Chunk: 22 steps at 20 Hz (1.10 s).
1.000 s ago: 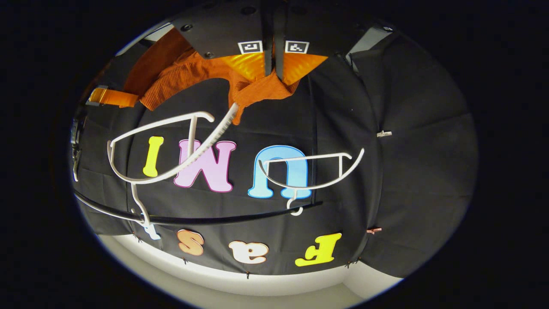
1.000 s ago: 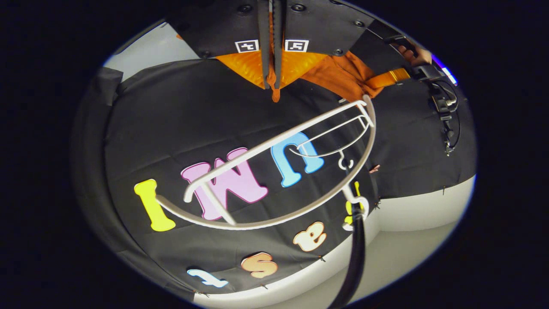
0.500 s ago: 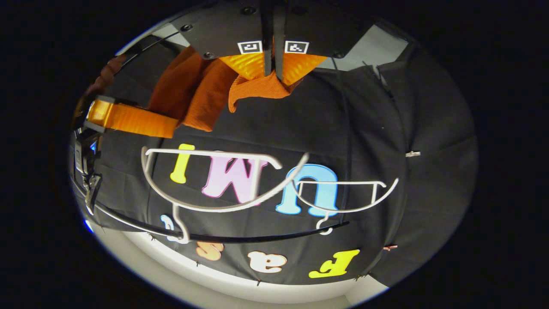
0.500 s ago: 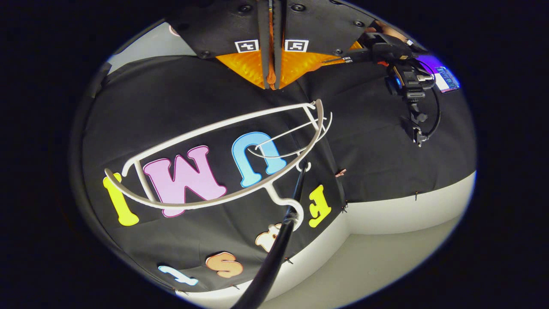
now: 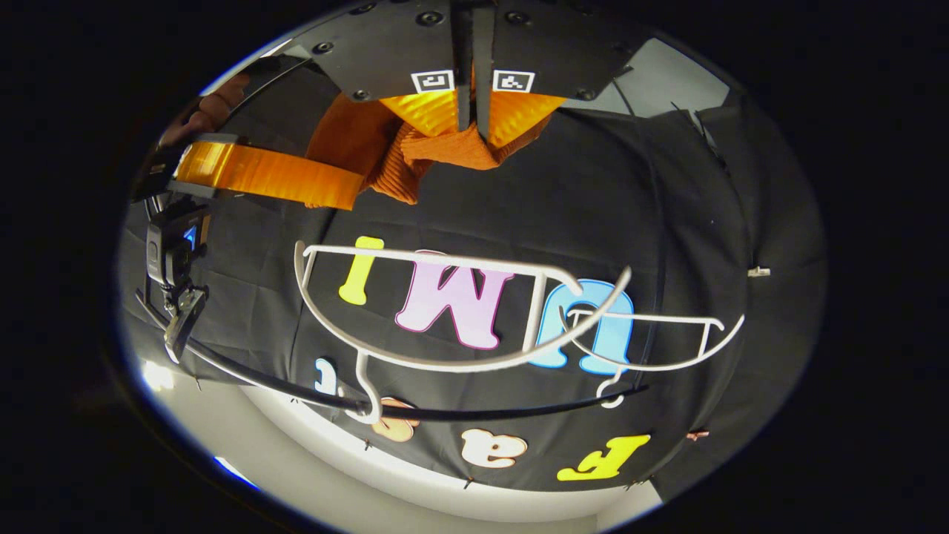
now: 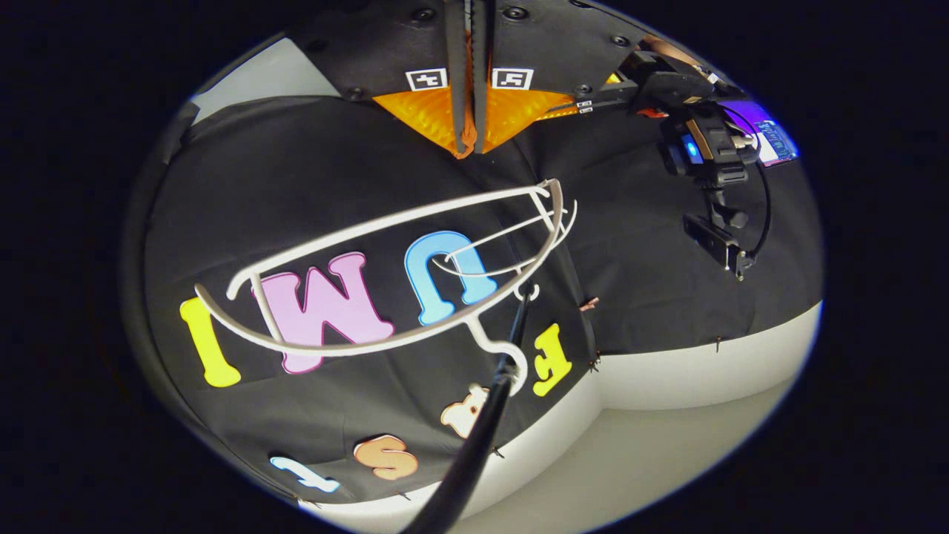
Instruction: Grasp the clothes on the hanger with both hands and then place them into the laundry hamper below.
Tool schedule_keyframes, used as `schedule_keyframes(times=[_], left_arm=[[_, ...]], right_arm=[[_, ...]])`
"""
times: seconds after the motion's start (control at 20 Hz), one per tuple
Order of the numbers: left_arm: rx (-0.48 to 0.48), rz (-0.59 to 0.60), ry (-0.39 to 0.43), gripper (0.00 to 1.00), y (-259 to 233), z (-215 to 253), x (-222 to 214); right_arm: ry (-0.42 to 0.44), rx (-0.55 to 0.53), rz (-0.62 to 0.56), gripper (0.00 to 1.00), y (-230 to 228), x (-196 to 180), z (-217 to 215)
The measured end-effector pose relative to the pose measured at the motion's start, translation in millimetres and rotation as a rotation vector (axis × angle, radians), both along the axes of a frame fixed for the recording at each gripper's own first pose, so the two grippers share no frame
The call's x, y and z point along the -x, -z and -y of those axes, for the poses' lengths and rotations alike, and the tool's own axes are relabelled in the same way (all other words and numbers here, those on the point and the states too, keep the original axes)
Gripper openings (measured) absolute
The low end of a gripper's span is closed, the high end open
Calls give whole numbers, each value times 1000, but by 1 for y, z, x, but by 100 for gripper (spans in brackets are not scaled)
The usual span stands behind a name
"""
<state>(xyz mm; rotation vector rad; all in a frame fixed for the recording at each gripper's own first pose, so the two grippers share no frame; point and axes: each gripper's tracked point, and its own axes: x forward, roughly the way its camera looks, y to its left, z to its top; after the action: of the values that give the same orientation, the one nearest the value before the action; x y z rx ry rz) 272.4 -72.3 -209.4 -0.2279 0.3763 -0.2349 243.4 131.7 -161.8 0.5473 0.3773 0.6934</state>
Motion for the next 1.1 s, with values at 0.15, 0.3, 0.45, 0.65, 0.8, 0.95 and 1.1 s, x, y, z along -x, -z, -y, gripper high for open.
schedule_keyframes(times=[0.15, 0.3, 0.45, 0.65, 0.8, 0.95, 1.1], left_arm=[[-58, -15, 26, 5, 31, -1, -4], [-57, -56, 34, 5, 67, -5, -6], [-72, -140, 20, 5, 113, -14, -5], [-78, -264, -5, 5, 170, -19, 6], [-104, -357, 10, 5, 204, -13, 15], [-149, -452, 37, 5, 245, -9, 30], [-138, -543, 24, 6, 269, -7, 44]], right_arm=[[0, 47, -45, 7, 34, 1, 5], [1, 136, -84, 6, 80, 1, 14], [10, 224, -141, 6, 133, 1, 22], [29, 368, -224, 6, 203, -1, 34], [12, 494, -311, 6, 258, 9, 41], [-25, 573, -388, 6, 298, 28, 42], [-39, 633, -441, 8, 326, 39, 50]])
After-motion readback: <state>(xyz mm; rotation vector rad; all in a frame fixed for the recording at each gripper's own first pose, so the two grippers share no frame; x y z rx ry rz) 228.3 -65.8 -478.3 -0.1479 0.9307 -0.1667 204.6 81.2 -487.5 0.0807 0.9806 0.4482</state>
